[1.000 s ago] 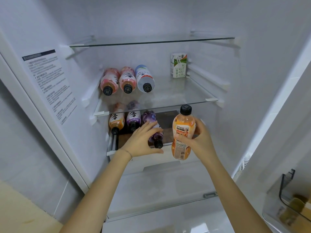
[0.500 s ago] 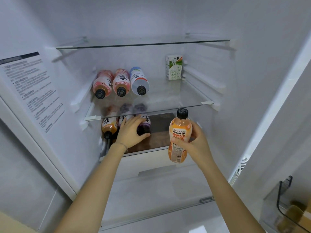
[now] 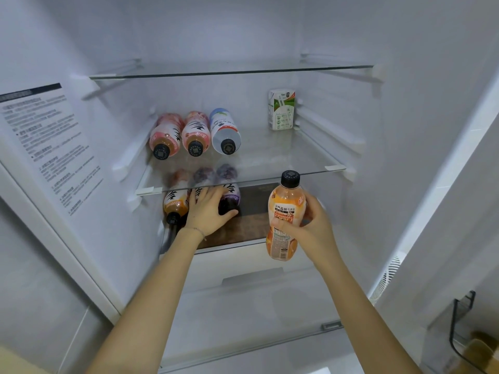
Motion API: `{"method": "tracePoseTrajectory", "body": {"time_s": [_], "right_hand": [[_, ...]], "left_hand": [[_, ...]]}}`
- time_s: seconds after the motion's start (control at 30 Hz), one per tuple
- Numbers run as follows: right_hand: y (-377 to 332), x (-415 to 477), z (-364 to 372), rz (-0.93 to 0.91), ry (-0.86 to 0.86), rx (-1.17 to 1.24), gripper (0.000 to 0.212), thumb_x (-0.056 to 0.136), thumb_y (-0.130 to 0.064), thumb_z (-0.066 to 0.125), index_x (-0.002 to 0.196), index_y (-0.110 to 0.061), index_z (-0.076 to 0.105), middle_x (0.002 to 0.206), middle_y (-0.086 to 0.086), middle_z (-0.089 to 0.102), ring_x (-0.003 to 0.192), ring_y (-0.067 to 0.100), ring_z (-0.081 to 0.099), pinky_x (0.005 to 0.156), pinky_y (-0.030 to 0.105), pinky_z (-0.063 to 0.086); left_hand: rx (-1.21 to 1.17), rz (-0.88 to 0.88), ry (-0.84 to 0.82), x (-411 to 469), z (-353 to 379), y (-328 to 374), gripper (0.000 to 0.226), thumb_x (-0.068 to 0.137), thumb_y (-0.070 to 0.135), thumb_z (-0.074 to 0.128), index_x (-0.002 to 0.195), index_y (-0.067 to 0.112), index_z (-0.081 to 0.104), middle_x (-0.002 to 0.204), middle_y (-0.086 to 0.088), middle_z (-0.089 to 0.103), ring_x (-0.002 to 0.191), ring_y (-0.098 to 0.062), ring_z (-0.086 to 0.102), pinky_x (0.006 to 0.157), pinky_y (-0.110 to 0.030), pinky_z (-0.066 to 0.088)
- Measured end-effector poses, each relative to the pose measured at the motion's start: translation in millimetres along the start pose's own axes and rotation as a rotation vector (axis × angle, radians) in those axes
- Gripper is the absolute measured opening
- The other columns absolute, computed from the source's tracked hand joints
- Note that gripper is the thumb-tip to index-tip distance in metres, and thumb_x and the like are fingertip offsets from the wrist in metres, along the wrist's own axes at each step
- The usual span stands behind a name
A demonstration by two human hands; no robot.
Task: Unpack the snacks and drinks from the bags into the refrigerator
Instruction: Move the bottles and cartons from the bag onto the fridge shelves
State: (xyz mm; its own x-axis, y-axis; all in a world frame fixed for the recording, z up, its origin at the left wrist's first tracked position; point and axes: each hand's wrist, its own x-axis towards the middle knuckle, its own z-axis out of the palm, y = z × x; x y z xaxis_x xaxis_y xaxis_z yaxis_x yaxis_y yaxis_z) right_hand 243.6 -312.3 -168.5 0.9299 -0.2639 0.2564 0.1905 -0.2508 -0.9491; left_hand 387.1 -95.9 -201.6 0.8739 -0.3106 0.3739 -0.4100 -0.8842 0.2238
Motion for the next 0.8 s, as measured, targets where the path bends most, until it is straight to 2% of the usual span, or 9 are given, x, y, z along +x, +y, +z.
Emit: {"method": "tracePoseTrajectory", "body": {"time_s": [0.2,0.4,0.47,0.6,0.7,0.8], "right_hand": [[-3,-4,1,-0.052,0.008,0.049,0.065,0.068,-0.018,0.085,0.121,-0.034,0.052,0.11,-0.021,0.062,0.1,0.002,0.062,0.072,0.014,0.047],[-5,-1,10,-0.122,-0.01,0.092,0.068,0.067,-0.009,0.085,0.119,-0.036,0.051,0.113,-0.017,0.061,0.103,-0.003,0.06,0.074,0.015,0.051],[0,-2,14,-0.147,-0.031,0.09,0.072,0.067,-0.007,0.085,0.121,-0.037,0.049,0.114,-0.023,0.059,0.105,-0.007,0.057,0.077,0.013,0.051],[6,-2,21,-0.198,-0.079,0.05,0.073,0.068,-0.007,0.085,0.124,-0.036,0.048,0.112,-0.035,0.058,0.109,-0.01,0.055,0.087,0.01,0.047],[8,-1,30,-0.234,-0.124,0.007,0.07,0.07,-0.015,0.085,0.127,-0.029,0.048,0.114,-0.032,0.058,0.11,-0.007,0.056,0.089,0.01,0.046],[11,1,38,-0.25,-0.153,-0.062,0.066,0.073,-0.02,0.083,0.125,-0.038,0.046,0.114,-0.031,0.057,0.108,-0.004,0.057,0.089,0.016,0.049]], "left_hand": [[-0.036,-0.026,0.01,-13,-5,8,0.07,0.088,0.056,0.056,0.147,0.03,0.031,0.152,0.0,0.034,0.143,-0.024,0.023,0.116,-0.054,0.001],[-0.092,-0.044,0.01,-36,-25,22,0.063,0.089,0.058,0.052,0.145,0.033,0.034,0.155,0.004,0.032,0.146,-0.021,0.016,0.118,-0.055,0.0],[-0.16,-0.014,0.006,-47,-31,26,0.06,0.089,0.056,0.055,0.143,0.034,0.038,0.152,0.006,0.036,0.146,-0.022,0.017,0.119,-0.053,-0.001],[-0.431,0.112,-0.048,-66,-48,36,0.065,0.084,0.058,0.057,0.142,0.036,0.038,0.148,0.01,0.04,0.143,-0.015,0.025,0.117,-0.051,0.023],[-0.641,0.189,-0.085,-75,-67,54,0.071,0.083,0.057,0.062,0.145,0.036,0.035,0.146,0.016,0.042,0.136,-0.003,0.036,0.113,-0.035,0.035],[-0.771,0.194,-0.109,-77,-78,73,0.063,0.085,0.042,0.067,0.141,0.04,0.038,0.138,0.026,0.046,0.129,0.005,0.042,0.105,-0.025,0.041]]}}
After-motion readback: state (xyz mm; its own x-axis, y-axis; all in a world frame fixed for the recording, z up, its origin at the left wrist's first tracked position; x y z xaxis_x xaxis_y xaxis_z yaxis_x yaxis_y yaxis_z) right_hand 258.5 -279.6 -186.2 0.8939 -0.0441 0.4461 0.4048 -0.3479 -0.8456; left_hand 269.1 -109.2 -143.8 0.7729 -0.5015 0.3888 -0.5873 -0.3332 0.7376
